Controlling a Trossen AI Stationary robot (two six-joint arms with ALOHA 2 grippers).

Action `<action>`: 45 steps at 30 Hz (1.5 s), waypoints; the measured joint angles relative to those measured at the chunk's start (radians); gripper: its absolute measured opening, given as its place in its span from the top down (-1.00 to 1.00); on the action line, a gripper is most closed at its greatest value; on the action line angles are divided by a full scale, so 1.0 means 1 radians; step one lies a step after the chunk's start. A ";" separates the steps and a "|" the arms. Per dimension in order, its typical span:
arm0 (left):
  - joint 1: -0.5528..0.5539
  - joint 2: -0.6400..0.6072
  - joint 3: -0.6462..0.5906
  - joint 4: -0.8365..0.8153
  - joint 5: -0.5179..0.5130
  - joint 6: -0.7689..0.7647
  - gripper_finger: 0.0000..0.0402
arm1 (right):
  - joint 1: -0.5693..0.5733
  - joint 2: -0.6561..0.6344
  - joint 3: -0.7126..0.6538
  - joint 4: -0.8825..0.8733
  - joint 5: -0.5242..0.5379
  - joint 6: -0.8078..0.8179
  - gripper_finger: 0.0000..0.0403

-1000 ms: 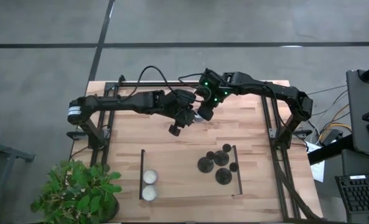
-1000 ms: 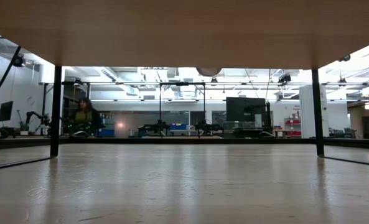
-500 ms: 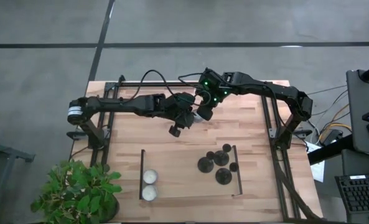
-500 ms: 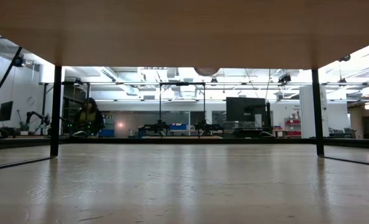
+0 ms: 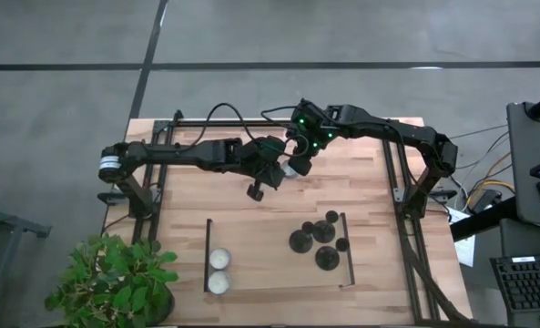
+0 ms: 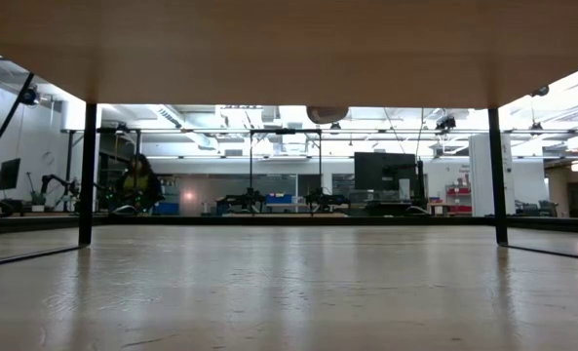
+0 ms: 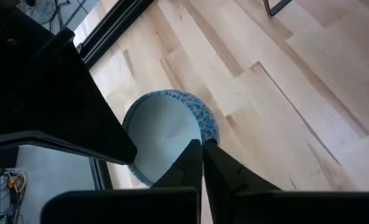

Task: Pick & Place candle stick holders
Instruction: Put the scented candle on the shelf

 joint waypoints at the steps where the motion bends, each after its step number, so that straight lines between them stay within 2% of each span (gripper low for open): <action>1: 0.000 0.000 0.000 -0.002 0.000 0.000 0.99 | 0.000 0.000 0.000 0.000 0.000 -0.004 0.96; 18: -0.016 -0.004 0.010 -0.013 -0.021 -0.001 1.00 | 0.000 0.000 0.000 -0.002 -0.018 -0.014 0.96; 36: -0.026 -0.082 0.011 -0.034 -0.054 -0.014 1.00 | 0.001 -0.002 0.000 -0.002 -0.020 -0.013 0.96; 45: -0.026 -0.082 0.006 -0.098 -0.057 -0.084 1.00 | 0.001 -0.002 0.000 -0.004 -0.019 -0.020 0.96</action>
